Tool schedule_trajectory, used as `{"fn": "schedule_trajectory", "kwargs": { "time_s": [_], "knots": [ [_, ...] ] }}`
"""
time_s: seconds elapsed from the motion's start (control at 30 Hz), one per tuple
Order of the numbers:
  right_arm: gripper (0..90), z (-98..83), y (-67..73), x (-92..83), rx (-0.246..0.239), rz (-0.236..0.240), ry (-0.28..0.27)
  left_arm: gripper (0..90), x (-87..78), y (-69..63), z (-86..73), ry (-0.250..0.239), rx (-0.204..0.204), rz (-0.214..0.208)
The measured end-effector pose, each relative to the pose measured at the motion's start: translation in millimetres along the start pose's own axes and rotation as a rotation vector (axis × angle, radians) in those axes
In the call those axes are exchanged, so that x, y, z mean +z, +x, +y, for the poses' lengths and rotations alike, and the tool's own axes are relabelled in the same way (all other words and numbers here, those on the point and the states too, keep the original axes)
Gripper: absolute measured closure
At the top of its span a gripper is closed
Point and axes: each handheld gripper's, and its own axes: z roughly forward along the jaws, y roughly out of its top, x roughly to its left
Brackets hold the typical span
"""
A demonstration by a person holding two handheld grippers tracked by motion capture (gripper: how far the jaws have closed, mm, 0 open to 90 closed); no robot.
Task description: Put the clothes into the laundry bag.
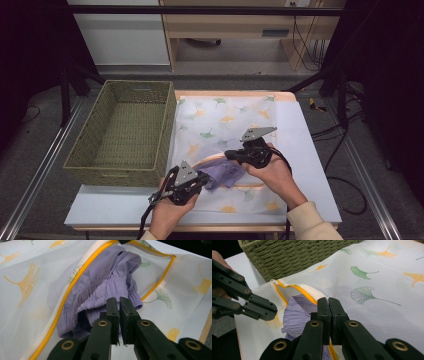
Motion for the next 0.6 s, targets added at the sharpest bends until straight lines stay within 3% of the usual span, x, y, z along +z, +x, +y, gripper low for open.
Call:
{"fn": "schedule_trajectory", "kwargs": {
  "time_s": [0.43,0.6],
  "knots": [
    [88.7,-1.0,-0.2,-0.1,0.003,0.004,-0.003,90.0,10.8,-10.4,-8.0,0.076,0.009,-0.022],
    [88.7,-0.9,-0.2,0.3,0.001,0.007,-0.004,90.0,15.4,-14.7,-10.4,0.075,0.010,-0.041]
  ]
}}
